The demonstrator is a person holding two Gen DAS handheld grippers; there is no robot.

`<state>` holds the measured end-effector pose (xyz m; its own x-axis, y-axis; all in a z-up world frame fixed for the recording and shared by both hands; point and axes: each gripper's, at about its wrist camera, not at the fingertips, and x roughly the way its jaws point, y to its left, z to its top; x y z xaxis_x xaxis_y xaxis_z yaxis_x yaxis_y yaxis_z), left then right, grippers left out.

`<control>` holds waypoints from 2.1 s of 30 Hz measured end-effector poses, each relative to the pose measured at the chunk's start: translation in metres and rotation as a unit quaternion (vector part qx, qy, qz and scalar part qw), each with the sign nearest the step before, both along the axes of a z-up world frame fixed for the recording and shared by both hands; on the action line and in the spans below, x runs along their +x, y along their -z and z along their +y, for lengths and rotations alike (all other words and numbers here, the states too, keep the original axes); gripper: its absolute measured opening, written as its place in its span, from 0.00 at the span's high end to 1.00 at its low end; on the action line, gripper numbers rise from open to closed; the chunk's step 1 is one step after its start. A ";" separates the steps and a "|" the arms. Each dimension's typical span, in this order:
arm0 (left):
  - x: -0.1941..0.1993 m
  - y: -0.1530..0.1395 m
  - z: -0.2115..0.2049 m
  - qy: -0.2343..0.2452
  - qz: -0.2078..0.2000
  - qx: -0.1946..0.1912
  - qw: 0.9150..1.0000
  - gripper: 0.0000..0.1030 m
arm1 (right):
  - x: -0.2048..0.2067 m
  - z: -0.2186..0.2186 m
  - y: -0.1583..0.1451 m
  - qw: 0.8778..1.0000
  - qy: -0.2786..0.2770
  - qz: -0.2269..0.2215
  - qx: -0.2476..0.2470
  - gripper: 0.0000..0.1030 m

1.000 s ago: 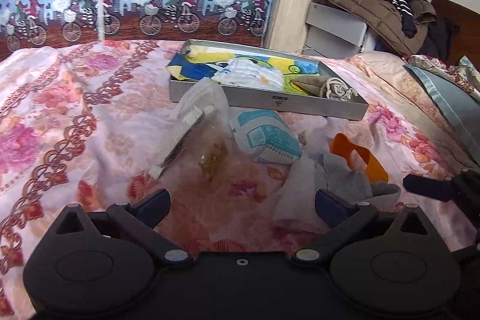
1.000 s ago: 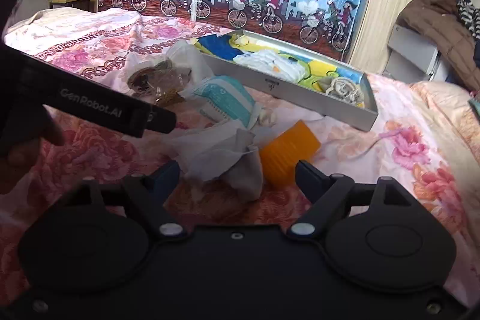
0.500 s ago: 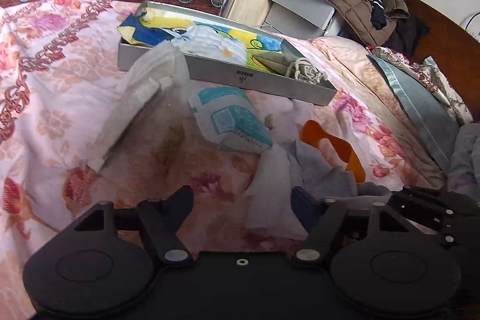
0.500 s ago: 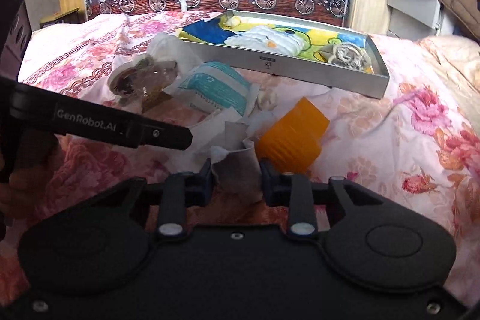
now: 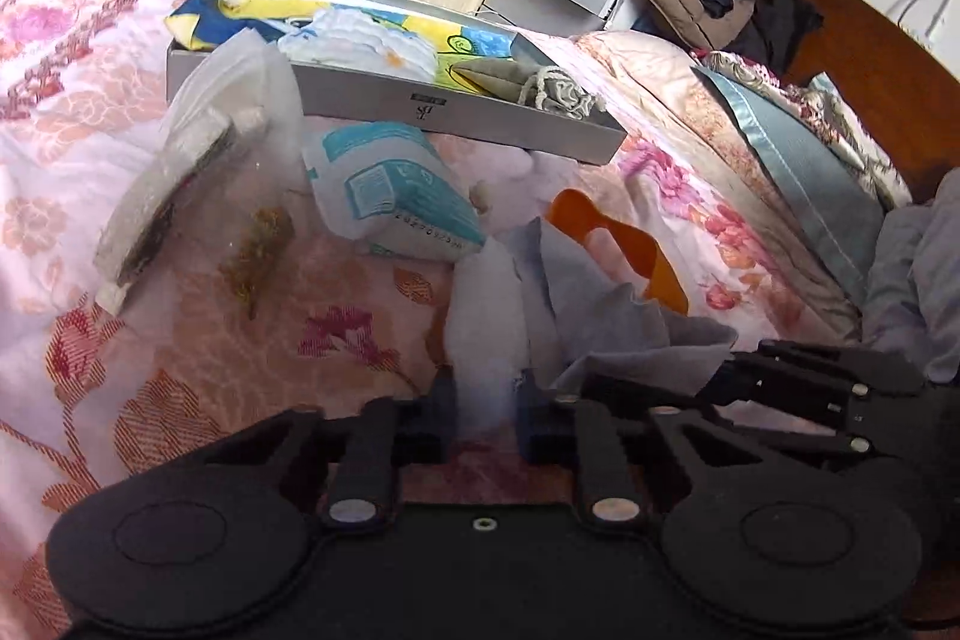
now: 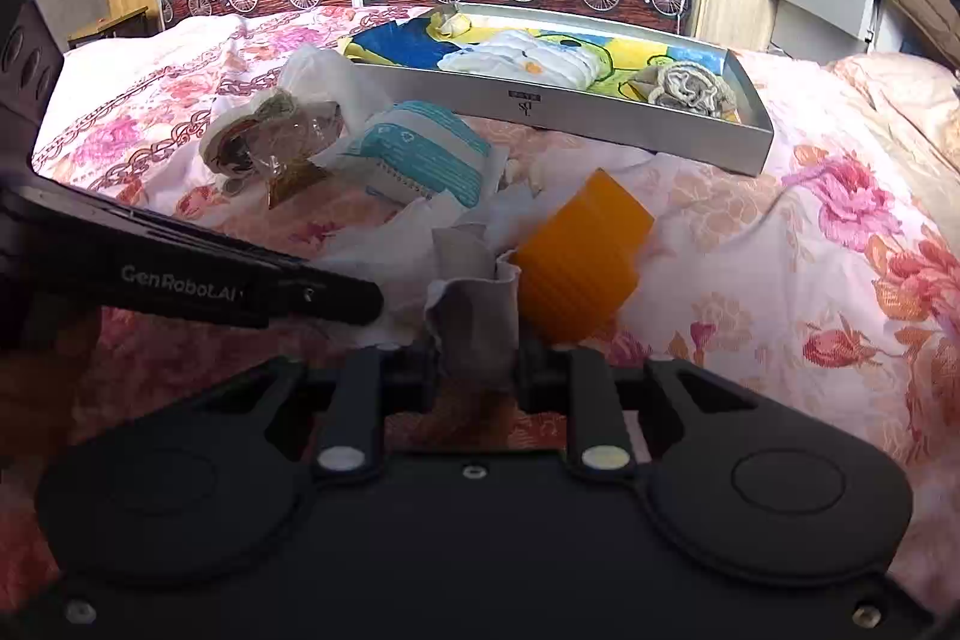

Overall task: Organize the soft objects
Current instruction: 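Grasp the white tissue with the right gripper while the left gripper grasps the grey cloth, then carry the tissue and grey cloth over the tray and release them inside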

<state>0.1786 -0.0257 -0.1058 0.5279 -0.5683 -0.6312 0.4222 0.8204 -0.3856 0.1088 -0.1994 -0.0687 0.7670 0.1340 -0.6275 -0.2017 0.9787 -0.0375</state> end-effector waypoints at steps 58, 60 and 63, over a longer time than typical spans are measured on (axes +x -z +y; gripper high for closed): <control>0.173 -0.061 -0.111 -0.153 -0.183 0.067 0.969 0.94 | 0.190 -0.089 0.010 0.974 0.095 -0.197 -0.058 0.98; 0.180 -0.053 -0.115 -0.145 -0.168 0.077 0.972 0.94 | 0.202 -0.092 0.022 0.978 0.089 -0.180 -0.060 0.98; 0.187 -0.044 -0.115 -0.137 -0.144 0.086 0.976 0.94 | 0.213 -0.094 0.027 0.979 0.085 -0.171 -0.064 0.98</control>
